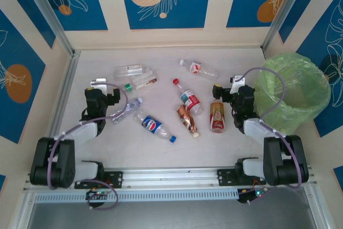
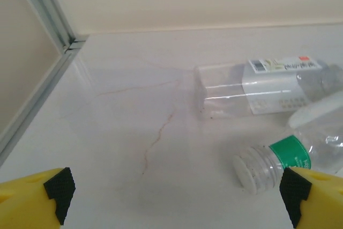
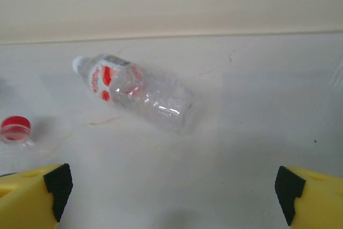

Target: Put the plastic bottles in the bin

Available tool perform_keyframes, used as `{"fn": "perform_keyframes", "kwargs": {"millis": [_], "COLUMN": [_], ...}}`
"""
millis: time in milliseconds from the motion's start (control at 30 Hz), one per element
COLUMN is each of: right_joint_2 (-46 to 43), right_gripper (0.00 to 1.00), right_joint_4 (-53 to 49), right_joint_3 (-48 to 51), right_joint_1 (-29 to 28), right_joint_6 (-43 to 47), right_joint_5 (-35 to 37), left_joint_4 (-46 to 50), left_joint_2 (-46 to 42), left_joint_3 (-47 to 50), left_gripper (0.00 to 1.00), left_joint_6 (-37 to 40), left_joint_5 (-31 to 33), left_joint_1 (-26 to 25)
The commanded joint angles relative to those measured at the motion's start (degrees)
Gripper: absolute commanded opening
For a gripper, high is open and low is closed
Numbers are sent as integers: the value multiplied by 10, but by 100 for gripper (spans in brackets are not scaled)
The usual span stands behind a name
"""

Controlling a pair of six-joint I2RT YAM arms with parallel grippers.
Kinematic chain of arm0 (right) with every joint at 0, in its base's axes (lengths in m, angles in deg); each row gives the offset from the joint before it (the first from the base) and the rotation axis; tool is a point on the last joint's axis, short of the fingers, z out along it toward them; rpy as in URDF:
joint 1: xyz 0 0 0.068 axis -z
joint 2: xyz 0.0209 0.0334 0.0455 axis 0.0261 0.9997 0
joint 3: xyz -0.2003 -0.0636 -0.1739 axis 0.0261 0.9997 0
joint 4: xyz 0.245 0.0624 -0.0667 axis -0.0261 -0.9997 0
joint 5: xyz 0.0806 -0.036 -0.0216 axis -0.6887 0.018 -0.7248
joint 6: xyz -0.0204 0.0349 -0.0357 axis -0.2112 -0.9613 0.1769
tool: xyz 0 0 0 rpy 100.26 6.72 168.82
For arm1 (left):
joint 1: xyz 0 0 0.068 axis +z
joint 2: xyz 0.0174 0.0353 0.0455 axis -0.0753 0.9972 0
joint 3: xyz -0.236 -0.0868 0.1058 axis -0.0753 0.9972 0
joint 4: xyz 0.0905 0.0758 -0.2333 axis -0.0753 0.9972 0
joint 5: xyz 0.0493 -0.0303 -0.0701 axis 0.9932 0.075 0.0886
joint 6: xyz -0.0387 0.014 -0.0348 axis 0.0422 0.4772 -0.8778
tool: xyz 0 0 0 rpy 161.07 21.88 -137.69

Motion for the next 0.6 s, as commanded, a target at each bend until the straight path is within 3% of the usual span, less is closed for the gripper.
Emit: {"fn": "perform_keyframes", "kwargs": {"millis": [0,167,233,300,433,567], "right_joint_2": [-32,-52,-52,-50,-46,-46], "right_gripper": [100,100,100,100,99,99], "right_joint_4": [-95,-150,-183,-210,-217,-212], "right_joint_3": [-34,-66,-83,-96,-106,-109], "right_joint_1": [-7,-11,-12,-13,-16,-18], "right_joint_6": [-39,-109,-133,-148,-164,-175], "right_joint_5": [-18,-48,-66,-75,-84,-66], "left_joint_4": [138,411,567,666,702,723], "left_joint_2": [-40,-38,-12,12,6,-23], "left_joint_3": [-48,-175,-246,-293,-297,-278], "left_gripper": [100,100,100,100,100,100], "left_joint_6": [-75,-190,-259,-273,-263,-252], "left_joint_5": [44,35,83,77,-44,-92], "left_joint_1": [-3,-3,-3,-3,-4,-15]}}
